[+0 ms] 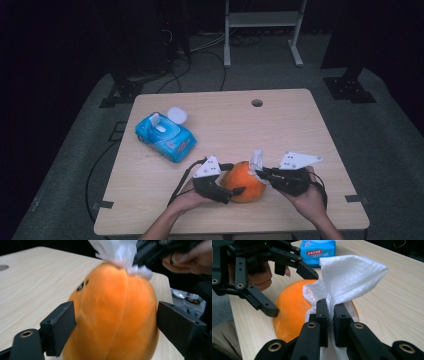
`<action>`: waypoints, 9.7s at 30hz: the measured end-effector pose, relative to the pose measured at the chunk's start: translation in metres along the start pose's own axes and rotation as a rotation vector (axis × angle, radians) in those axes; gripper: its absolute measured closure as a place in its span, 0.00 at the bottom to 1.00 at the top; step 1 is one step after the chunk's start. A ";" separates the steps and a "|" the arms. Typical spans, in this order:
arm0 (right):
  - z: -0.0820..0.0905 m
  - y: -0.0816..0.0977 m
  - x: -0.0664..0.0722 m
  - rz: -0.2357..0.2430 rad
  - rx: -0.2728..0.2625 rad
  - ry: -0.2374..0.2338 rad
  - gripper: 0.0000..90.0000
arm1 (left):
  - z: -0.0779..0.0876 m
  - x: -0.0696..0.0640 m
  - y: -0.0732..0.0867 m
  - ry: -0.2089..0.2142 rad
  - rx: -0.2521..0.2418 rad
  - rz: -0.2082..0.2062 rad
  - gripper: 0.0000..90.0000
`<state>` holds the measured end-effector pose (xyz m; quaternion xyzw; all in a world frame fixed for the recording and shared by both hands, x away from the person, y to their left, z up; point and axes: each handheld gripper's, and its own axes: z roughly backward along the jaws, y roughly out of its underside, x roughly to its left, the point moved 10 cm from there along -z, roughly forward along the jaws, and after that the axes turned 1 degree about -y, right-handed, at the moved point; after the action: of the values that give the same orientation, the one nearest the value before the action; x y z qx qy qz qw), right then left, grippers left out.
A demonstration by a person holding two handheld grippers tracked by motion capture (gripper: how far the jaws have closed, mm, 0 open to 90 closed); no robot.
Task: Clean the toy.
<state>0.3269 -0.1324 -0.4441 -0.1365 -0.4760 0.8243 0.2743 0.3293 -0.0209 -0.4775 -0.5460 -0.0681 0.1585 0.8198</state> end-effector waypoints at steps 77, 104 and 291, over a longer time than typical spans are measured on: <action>0.002 -0.017 0.016 0.018 -0.035 -0.019 0.93 | 0.011 -0.004 -0.014 -0.048 -0.044 -0.065 0.53; 0.005 -0.023 0.020 0.020 -0.039 -0.016 0.93 | 0.018 -0.003 -0.017 -0.048 -0.035 -0.064 0.55; 0.019 0.047 -0.007 -0.088 0.170 -0.148 0.93 | -0.015 -0.011 -0.014 0.152 0.048 0.058 0.25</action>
<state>0.3080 -0.1691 -0.4751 -0.0305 -0.4288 0.8567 0.2851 0.3260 -0.0423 -0.4700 -0.5385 0.0137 0.1418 0.8305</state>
